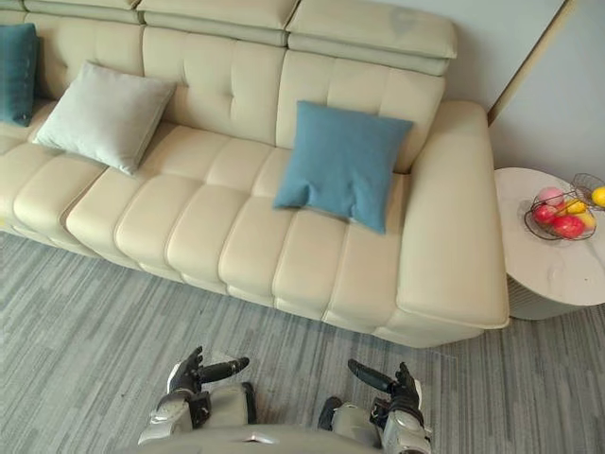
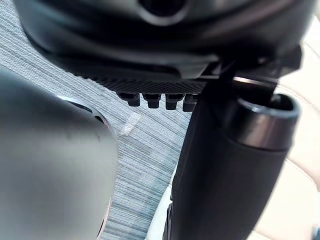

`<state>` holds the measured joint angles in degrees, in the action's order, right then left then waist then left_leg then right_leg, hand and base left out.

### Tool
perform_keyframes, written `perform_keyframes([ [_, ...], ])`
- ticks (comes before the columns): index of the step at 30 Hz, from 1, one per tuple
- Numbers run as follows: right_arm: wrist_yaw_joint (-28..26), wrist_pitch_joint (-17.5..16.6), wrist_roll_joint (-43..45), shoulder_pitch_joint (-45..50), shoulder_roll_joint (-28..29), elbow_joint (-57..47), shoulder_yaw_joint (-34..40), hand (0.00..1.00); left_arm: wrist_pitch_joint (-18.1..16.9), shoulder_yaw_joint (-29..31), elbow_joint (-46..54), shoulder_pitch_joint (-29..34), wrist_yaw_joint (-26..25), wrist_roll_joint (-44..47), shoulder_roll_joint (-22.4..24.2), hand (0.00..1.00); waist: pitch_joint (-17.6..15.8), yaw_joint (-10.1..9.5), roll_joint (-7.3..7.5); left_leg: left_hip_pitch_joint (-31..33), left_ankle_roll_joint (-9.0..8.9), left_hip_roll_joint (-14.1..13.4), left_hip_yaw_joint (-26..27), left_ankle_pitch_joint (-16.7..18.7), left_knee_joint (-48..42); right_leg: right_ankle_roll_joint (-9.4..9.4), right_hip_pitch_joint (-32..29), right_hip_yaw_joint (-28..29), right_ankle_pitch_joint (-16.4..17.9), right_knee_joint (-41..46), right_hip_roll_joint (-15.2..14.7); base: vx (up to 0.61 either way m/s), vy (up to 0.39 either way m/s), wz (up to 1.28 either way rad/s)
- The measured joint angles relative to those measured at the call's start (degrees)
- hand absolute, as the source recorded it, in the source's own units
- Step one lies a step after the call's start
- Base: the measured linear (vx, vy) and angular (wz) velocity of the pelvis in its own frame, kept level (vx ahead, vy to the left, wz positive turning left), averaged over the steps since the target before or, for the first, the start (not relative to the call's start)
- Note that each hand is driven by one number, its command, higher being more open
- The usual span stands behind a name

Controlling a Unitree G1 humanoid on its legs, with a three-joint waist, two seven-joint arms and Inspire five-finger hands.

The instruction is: Pick up cushions and gather them together orderly.

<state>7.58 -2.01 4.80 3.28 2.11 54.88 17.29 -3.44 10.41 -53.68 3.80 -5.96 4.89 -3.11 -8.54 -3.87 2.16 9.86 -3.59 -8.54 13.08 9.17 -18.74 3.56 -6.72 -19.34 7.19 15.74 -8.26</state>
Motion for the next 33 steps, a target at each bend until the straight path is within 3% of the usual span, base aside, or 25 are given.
perform_keyframes([
  [2,-0.7,0.3,-0.1,0.2,0.7,0.5,0.1,1.00,0.2,-0.4,-0.9,0.3,-0.1,-0.5,-0.4,1.00,1.0,0.76,0.83,-2.3,0.99,2.6,0.8,-1.9,4.9,0.95,1.4,1.3,-2.8,-4.2,-0.9,-0.01,0.180,-0.04],
  [7,-0.8,0.7,-0.1,0.1,-0.6,2.8,2.2,1.00,0.3,-1.0,-3.2,0.4,0.2,-1.0,-0.7,1.00,2.5,1.57,-0.06,-7.3,3.32,7.1,2.2,-6.0,14.2,2.45,5.2,3.6,-7.5,-12.6,-2.2,0.05,0.129,-0.04],
  [9,-0.7,0.9,-0.1,-0.3,-0.8,4.1,4.2,1.00,0.4,-1.0,-4.1,0.4,0.2,-1.1,-1.2,1.00,2.4,1.72,-0.27,-8.9,3.36,8.3,2.1,-6.7,15.8,2.87,6.8,3.9,-8.3,-14.6,-2.2,0.10,0.068,0.00],
  [22,-0.7,1.0,-0.2,-2.6,-3.4,6.8,4.5,1.00,0.4,-0.6,-4.2,1.3,0.4,-1.2,-1.6,1.00,2.9,2.48,0.40,-12.1,3.23,8.0,0.1,-6.9,16.7,2.15,11.0,4.5,-9.1,-17.2,-1.1,0.02,-0.029,0.02],
  [23,-0.7,1.8,-0.3,-2.5,-4.4,8.9,4.4,1.00,0.4,-0.5,-7.6,4.0,1.0,-3.4,-5.0,1.00,3.2,2.85,0.87,-14.8,3.11,8.7,0.5,-8.1,19.5,2.40,12.2,6.6,-10.8,-19.4,-1.0,0.00,0.000,0.00],
  [33,-0.7,1.8,-0.5,-2.3,-4.4,8.9,4.4,1.00,0.4,-0.5,-7.6,4.2,1.1,-3.4,-4.9,1.00,3.3,2.85,0.59,-14.8,3.11,8.7,0.5,-8.1,19.5,2.41,12.2,6.5,-10.8,-19.4,-1.0,0.00,0.000,0.00],
])
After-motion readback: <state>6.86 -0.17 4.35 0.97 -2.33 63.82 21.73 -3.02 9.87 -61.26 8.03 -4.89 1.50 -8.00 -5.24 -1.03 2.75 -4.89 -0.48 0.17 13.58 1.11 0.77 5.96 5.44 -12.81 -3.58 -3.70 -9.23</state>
